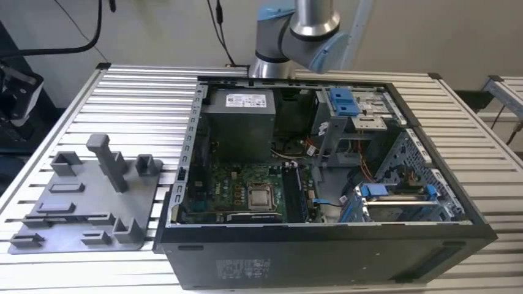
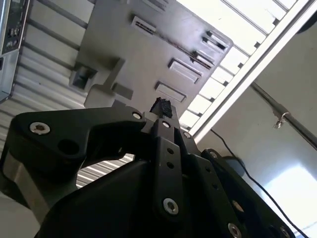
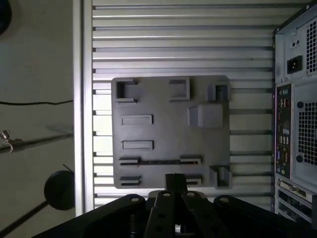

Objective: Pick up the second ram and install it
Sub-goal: 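Reach for the second ram, then pick up the second ram and move it above second insertion slot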

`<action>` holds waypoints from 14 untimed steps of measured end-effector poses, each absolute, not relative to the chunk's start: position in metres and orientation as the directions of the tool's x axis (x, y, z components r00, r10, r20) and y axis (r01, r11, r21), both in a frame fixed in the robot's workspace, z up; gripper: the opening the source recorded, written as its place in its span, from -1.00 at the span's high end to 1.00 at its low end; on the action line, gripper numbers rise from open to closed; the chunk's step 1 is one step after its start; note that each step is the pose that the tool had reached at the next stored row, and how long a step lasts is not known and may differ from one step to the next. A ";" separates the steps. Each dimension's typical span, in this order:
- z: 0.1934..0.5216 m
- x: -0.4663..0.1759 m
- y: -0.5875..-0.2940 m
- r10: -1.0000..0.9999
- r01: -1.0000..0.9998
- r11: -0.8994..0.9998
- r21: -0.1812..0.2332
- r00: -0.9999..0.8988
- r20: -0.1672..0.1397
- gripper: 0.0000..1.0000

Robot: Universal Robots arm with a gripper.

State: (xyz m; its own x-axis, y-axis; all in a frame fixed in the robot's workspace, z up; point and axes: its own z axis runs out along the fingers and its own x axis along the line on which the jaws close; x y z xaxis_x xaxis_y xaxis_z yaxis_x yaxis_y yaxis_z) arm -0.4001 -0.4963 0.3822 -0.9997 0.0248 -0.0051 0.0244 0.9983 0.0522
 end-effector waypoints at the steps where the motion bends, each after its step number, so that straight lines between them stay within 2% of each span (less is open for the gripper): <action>1: 0.382 -0.400 -0.498 0.025 0.024 0.998 0.052 -1.000 -0.005 0.79; 14: 0.382 -0.400 -0.502 0.026 0.026 0.998 0.052 -1.000 -0.005 0.79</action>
State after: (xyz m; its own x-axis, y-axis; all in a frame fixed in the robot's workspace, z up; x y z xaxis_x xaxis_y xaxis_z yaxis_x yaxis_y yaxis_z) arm -0.4001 -0.5020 0.3819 -0.9997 0.0259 -0.0052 0.0255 0.9983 0.0523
